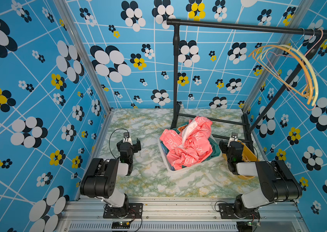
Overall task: Remove the clothespins securing jackets to the hanger
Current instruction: Reset both arms
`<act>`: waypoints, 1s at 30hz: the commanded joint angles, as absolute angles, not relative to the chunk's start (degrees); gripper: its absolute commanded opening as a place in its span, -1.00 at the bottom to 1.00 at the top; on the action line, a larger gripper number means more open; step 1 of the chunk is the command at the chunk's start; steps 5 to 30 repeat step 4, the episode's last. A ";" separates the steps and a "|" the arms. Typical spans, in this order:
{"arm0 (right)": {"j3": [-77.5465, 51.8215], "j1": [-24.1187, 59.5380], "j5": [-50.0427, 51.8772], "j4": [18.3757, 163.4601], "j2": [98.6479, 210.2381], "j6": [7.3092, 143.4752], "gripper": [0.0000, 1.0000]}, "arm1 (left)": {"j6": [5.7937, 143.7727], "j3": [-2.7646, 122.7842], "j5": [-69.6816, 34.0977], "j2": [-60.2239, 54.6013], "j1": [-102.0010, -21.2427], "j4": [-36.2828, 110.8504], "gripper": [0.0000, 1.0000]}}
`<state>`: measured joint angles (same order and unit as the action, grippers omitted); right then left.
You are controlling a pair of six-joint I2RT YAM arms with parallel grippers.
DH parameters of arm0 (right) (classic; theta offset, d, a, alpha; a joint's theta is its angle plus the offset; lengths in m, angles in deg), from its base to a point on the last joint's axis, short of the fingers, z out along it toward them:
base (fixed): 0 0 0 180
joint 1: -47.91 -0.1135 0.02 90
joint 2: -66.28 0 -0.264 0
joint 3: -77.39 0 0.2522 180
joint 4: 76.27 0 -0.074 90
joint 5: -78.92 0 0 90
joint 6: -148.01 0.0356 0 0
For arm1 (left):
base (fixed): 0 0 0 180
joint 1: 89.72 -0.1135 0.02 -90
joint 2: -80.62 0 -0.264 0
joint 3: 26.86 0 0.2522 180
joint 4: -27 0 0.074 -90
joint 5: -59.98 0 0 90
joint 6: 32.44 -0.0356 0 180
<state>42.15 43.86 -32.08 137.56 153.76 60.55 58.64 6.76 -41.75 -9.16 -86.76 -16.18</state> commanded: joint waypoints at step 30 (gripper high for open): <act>41.04 44.67 -31.65 137.52 152.94 61.68 0.98 | 59.58 7.12 -41.01 -8.42 -87.34 -16.02 0.99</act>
